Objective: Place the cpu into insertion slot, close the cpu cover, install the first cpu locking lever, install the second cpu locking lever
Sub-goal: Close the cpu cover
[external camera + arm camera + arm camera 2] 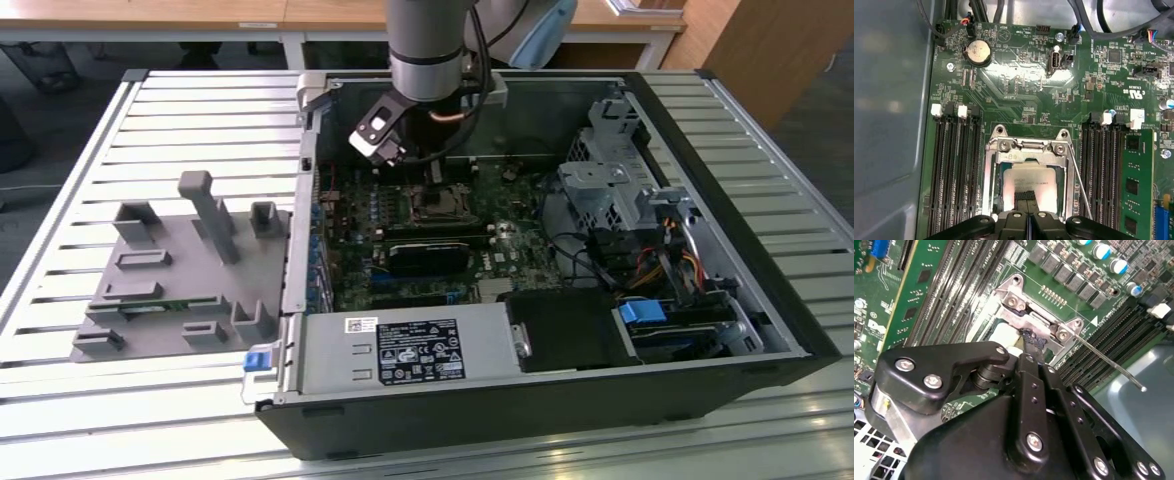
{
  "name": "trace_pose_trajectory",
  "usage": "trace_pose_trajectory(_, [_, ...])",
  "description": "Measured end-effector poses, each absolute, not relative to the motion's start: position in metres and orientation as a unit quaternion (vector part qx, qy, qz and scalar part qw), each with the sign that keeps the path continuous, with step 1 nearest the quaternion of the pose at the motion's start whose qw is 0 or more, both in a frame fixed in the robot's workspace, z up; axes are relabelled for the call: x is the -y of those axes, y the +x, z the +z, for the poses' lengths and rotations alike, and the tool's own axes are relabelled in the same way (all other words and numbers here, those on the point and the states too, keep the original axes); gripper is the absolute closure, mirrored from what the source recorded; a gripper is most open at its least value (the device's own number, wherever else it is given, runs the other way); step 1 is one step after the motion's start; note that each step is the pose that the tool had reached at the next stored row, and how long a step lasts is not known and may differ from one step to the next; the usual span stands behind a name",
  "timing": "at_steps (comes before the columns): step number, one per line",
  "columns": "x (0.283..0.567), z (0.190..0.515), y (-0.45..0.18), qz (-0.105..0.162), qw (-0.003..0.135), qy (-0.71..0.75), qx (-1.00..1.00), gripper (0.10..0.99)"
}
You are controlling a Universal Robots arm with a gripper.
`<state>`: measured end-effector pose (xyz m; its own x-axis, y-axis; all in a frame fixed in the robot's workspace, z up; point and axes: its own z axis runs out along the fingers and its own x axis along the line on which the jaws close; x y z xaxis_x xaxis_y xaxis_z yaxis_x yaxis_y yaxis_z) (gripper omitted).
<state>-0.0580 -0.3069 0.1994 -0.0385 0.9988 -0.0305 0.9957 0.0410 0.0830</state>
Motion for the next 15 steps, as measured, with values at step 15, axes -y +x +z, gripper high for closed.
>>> trace_pose_trajectory(15, [0.304,0.2065,-0.0622,0.028,0.031,0.692,-0.72,0.98])
